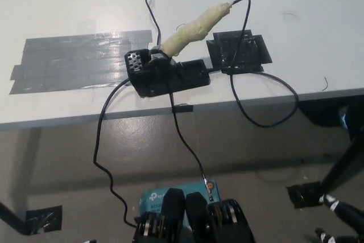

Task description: The robot uses its right hand to grab the soldering gun kept on the middle of the table and pulls it out of its base and keep it on the right side of the base

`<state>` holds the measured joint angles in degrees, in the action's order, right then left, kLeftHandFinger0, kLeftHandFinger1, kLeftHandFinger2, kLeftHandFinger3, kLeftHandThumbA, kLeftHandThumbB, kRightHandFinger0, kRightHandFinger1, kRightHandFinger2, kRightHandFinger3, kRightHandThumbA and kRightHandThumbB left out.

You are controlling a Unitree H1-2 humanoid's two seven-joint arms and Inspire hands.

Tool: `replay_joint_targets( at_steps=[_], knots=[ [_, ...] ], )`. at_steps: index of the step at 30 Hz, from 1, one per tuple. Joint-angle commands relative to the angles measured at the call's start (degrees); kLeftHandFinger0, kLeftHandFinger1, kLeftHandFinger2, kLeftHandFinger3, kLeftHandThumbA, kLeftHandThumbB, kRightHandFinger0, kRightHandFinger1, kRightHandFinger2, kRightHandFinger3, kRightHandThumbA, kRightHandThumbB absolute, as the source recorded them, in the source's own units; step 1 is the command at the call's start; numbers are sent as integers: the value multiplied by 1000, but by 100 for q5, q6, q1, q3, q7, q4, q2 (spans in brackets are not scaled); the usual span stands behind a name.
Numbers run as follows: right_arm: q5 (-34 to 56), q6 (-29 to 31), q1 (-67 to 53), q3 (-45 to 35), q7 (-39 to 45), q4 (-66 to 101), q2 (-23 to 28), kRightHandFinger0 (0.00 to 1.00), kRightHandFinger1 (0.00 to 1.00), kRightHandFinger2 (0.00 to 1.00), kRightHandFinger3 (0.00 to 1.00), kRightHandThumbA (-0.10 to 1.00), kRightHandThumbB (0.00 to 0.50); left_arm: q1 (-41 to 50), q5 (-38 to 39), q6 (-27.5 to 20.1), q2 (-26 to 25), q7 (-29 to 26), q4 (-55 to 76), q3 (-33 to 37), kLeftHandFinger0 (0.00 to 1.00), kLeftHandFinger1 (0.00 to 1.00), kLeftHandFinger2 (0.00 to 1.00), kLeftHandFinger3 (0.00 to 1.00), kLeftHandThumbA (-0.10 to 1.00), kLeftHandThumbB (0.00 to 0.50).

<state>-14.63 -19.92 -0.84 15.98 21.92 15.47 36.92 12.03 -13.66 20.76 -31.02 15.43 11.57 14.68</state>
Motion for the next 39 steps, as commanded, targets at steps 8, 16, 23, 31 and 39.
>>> replay_joint_targets(
  at_steps=[8, 16, 23, 31, 39],
  knots=[
    [-514, -142, 2160, -367, 112, 1369, -151, 1000, 1000, 1000, 1000, 339, 260, -28, -84, 196, -72, 163, 99, -132, 686, 765, 910, 1000, 565, 168],
    [-1586, 118, 4203, -126, -300, 386, -667, 1000, 1000, 1000, 1000, 430, 235, 14, -130, 139, -97, 160, 107, -149, 669, 755, 896, 1000, 557, 161],
    [-2545, 419, 5629, 834, -157, -733, -1102, 1000, 1000, 1000, 1000, 479, 261, 54, -104, 197, -90, 145, 99, -202, 640, 722, 862, 1000, 555, 163],
    [-3053, 1021, 6912, 1978, 606, -2167, -1139, 1000, 1000, 1000, 1000, 574, 500, 48, -52, 212, -99, 165, 55, -344, 679, 753, 896, 1000, 560, 175],
    [-3458, 1533, 7349, 2956, 1191, -2906, -1171, 1000, 1000, 1000, 1000, 443, 500, -5, -46, 150, -113, 306, 82, -280, 667, 760, 909, 1000, 550, 174]
  ],
)
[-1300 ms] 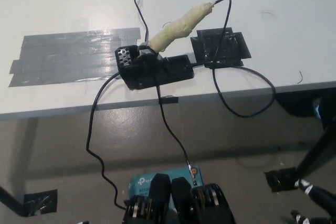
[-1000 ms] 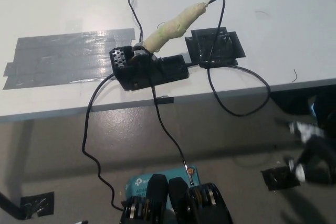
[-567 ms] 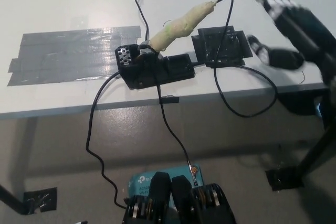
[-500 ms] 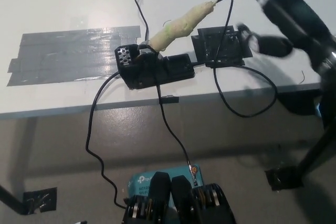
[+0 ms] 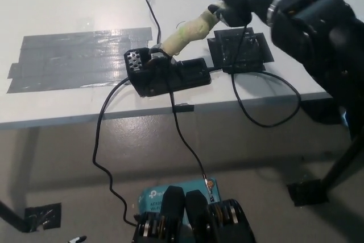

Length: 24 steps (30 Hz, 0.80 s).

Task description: The robot uses its right hand to grab the soldering gun kept on the middle of the table and pulls it out of its base and keep it on the right side of the base

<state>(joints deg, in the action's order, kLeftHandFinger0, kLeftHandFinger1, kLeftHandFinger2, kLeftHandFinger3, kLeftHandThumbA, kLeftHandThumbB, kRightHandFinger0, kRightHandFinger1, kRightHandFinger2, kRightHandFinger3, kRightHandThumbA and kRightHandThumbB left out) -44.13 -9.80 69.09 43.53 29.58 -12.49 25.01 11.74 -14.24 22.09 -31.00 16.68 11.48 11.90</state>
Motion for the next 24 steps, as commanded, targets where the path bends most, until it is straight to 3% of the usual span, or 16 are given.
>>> replay_joint_targets(
  at_steps=[1, 7, 14, 18, 24],
  knots=[
    [-603, 602, 353, 314, 367, -258, -40, 1000, 1000, 1000, 1000, 397, 500, 8, -33, 74, -137, 207, 114, 29, 668, 758, 913, 1000, 546, 170],
    [-653, 472, 330, 395, 906, -441, -114, 1000, 1000, 1000, 1000, 339, 500, -86, -183, 114, -150, 284, 180, 138, 679, 767, 922, 1000, 583, 200],
    [-832, 150, 122, 430, 1558, -546, -243, 1000, 1000, 1000, 1000, 327, 500, -23, -238, 203, -164, 386, 338, 236, 747, 824, 981, 1000, 568, 171],
    [-1204, 25, 104, 421, 1498, -828, -248, 1000, 1000, 1000, 1000, 297, 500, -34, -253, 257, -133, 400, 358, 258, 726, 801, 959, 1000, 569, 173],
    [-1841, -162, 136, 406, 1012, -1210, -263, 1000, 1000, 1000, 1000, 388, 500, -123, -237, 307, -113, 436, 336, 281, 734, 815, 954, 1000, 572, 177]
  ],
)
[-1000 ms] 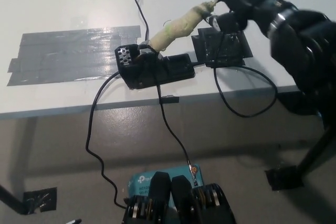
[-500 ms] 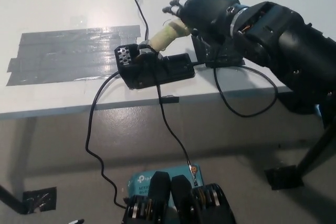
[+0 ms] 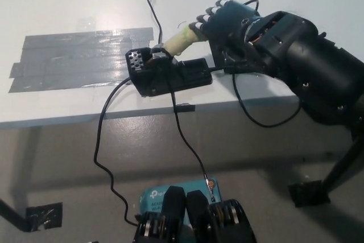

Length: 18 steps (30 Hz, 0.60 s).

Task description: The robot uses its right hand to grab the soldering gun kept on the middle of the table and pulls it out of its base and keep it on the right side of the base

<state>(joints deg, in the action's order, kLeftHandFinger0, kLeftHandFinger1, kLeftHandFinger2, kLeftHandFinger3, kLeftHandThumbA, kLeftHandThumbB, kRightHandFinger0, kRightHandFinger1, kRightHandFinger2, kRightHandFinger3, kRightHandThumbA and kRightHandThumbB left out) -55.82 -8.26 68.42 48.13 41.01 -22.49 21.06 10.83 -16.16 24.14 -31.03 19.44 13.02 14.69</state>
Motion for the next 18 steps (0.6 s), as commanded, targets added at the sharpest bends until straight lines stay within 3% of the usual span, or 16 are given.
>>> replay_joint_targets(
  at_steps=[1, 5, 9, 18],
  knots=[
    [-790, -338, 154, -52, -240, -197, 140, 1000, 1000, 1000, 1000, 392, 500, -35, -55, 113, -99, 160, 183, 17, 727, 805, 945, 1000, 569, 175],
    [-1192, -412, -113, -72, -968, -184, 131, 1000, 1000, 1000, 1000, 337, 500, -23, -47, 164, -52, 153, 214, 36, 723, 812, 955, 1000, 550, 162],
    [-1444, -462, -306, -40, -1544, -412, -2, 1000, 1000, 1000, 1000, 380, 500, -21, -24, 68, -71, 153, 205, 42, 729, 824, 967, 1000, 556, 147],
    [-1624, -650, -956, -90, -1419, -378, -146, 1000, 1000, 1000, 1000, 410, 500, -90, -132, 60, -78, 149, 205, 160, 705, 799, 939, 1000, 581, 136]
  ],
)
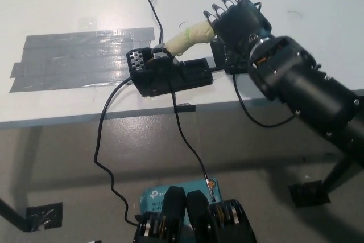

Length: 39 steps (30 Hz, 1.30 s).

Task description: The robot uses its right hand to grab the soldering gun kept on the middle of the table and pulls it out of its base and keep it on the right side of the base

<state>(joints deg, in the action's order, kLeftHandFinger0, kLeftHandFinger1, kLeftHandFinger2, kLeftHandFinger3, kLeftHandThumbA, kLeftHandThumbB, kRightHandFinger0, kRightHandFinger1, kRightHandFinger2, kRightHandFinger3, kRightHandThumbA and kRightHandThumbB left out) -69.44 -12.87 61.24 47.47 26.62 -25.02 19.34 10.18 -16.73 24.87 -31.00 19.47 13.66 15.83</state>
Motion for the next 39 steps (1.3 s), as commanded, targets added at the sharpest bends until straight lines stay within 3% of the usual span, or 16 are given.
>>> replay_joint_targets(
  at_steps=[1, 11, 12, 13, 14, 15, 18, 20, 22, 25, 27, 30, 32, 33, 35, 39],
  knots=[
    [-273, -179, -318, -21, -21, -152, 16, 1000, 1000, 1000, 1000, 398, 500, -10, -60, -10, -70, 137, 136, 40, 707, 796, 932, 1000, 576, 140],
    [-510, -243, -436, -153, -988, -487, -75, 1000, 1000, 1000, 1000, 377, 500, -39, -70, -20, -74, 121, 97, 72, 712, 809, 952, 1000, 584, 138],
    [-291, -330, -525, -476, -1545, -460, -107, 967, 1000, 1000, 1000, 186, 460, -60, -67, -10, -59, 129, 109, 83, 697, 788, 928, 1000, 582, 137],
    [-193, -312, -566, -650, -1905, -499, -138, 656, 736, 742, 1000, 127, 420, -83, -91, -31, -77, 150, 102, 119, 700, 795, 933, 1000, 588, 128],
    [-201, -270, -589, -721, -2054, -497, -116, 399, 456, 526, 1000, -54, 270, -88, -99, 15, -66, 152, 129, 131, 705, 802, 940, 1000, 584, 128],
    [-160, -179, -565, -823, -2597, -694, -151, 16, 23, 177, 1000, -98, 222, -99, -114, 85, -76, 174, 142, 149, 739, 833, 977, 1000, 594, 127],
    [-111, -58, -555, -958, -3063, -834, -168, 0, 0, 47, 1000, -100, 214, -105, -143, 49, -85, 145, 151, 174, 736, 826, 964, 1000, 591, 123],
    [-25, 62, -531, -1026, -3247, -881, -181, 0, 0, 101, 961, -100, 193, -106, -124, -36, -100, 138, 127, 181, 721, 814, 951, 1000, 596, 120],
    [-145, 169, -456, -922, -3482, -1064, -164, 0, 11, 262, 344, -46, 236, -110, -106, 3, -97, 137, 112, 174, 715, 804, 944, 1000, 603, 129],
    [-120, 274, -442, -954, -3820, -1181, -160, 0, 71, 464, 49, -64, 211, -145, -65, 4, -90, 143, 100, 171, 715, 807, 945, 1000, 587, 126],
    [14, 565, -460, -997, -4315, -1372, -153, 0, 140, 542, 326, -78, 239, -144, -55, 34, -79, 147, 96, 181, 707, 800, 935, 1000, 574, 128],
    [43, 617, -493, -996, -4331, -1343, -134, 0, 98, 452, 388, -93, 217, -137, -63, -55, -86, 131, 55, 199, 697, 793, 926, 1000, 570, 122],
    [47, 636, -490, -998, -4374, -1379, -155, 0, 65, 371, 392, -100, 209, -119, -64, -61, -100, 127, 64, 193, 695, 792, 923, 1000, 576, 123],
    [45, 638, -494, -998, -4374, -1374, -147, 0, 59, 338, 280, -100, 209, -123, -85, -34, -107, 135, 84, 206, 694, 790, 921, 1000, 591, 122],
    [65, 660, -510, -1023, -4406, -1350, -111, 0, 42, 367, 357, -99, 221, -146, -124, -4, -126, 145, 109, 222, 692, 789, 917, 1000, 586, 122],
    [128, 854, -448, -1091, -4760, -1468, -18, 0, 0, 133, 269, -100, 227, -136, -18, 81, -123, 163, 111, 132, 694, 792, 923, 1000, 568, 142]
  ],
)
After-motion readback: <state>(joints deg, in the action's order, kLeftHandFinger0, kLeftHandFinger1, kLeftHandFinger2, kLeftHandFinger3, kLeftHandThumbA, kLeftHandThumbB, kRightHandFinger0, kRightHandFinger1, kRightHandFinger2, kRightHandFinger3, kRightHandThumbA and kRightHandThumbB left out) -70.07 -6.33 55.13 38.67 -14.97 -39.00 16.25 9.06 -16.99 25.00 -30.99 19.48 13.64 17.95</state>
